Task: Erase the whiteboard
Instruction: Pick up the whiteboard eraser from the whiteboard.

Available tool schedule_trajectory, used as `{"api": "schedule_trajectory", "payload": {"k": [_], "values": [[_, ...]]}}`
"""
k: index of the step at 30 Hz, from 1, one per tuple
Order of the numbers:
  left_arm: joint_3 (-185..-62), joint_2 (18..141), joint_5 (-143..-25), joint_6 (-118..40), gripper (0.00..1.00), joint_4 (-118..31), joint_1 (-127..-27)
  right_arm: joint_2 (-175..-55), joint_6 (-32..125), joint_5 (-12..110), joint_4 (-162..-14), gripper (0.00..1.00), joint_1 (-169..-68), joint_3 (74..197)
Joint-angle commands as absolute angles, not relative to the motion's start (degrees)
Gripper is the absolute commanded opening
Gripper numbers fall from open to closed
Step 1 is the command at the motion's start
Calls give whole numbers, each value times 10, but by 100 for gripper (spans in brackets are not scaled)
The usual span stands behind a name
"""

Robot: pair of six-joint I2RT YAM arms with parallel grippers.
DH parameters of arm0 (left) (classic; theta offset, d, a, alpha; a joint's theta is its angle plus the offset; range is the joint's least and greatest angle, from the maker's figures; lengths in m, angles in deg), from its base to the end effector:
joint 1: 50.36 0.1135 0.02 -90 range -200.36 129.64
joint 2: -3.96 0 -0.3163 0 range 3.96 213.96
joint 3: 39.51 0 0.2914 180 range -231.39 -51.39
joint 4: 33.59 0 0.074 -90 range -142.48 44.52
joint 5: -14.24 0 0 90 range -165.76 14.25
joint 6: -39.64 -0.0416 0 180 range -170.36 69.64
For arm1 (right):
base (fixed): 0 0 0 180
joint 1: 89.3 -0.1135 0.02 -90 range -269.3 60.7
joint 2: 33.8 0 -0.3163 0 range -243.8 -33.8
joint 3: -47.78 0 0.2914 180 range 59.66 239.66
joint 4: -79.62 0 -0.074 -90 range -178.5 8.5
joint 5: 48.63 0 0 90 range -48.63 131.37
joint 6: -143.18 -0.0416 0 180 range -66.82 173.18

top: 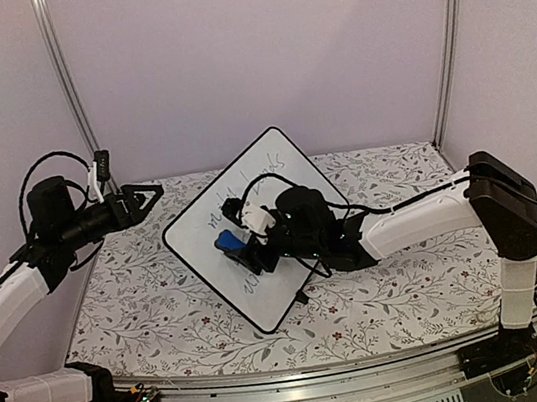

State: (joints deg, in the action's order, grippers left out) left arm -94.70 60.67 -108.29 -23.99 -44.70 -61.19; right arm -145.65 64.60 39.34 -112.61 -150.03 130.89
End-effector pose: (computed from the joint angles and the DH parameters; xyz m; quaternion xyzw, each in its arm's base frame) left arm 0.2356 -0.0678 0.3463 0.0721 0.7661 -0.3986 0.4989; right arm 0.2477 0.4390 0.2341 -0.4632 0.6538 0.2366 0.5496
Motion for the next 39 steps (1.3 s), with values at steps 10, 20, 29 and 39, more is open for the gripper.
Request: {"api": "schedule_trajectory", "payload": {"k": [10, 20, 29, 39], "values": [[-949, 607, -1081, -245, 100, -449, -609, -1471, 635, 423, -1143, 61, -1502, 1324], [-949, 607, -1082, -244, 100, -447, -609, -1465, 627, 438, -1143, 50, -1501, 1307], [-949, 610, -1083, -243, 100, -446, -609, -1464, 618, 449, -1147, 51, -1501, 1295], [-948, 610, -1083, -242, 100, -445, -608, -1467, 616, 451, -1147, 46, -1500, 1300]]}}
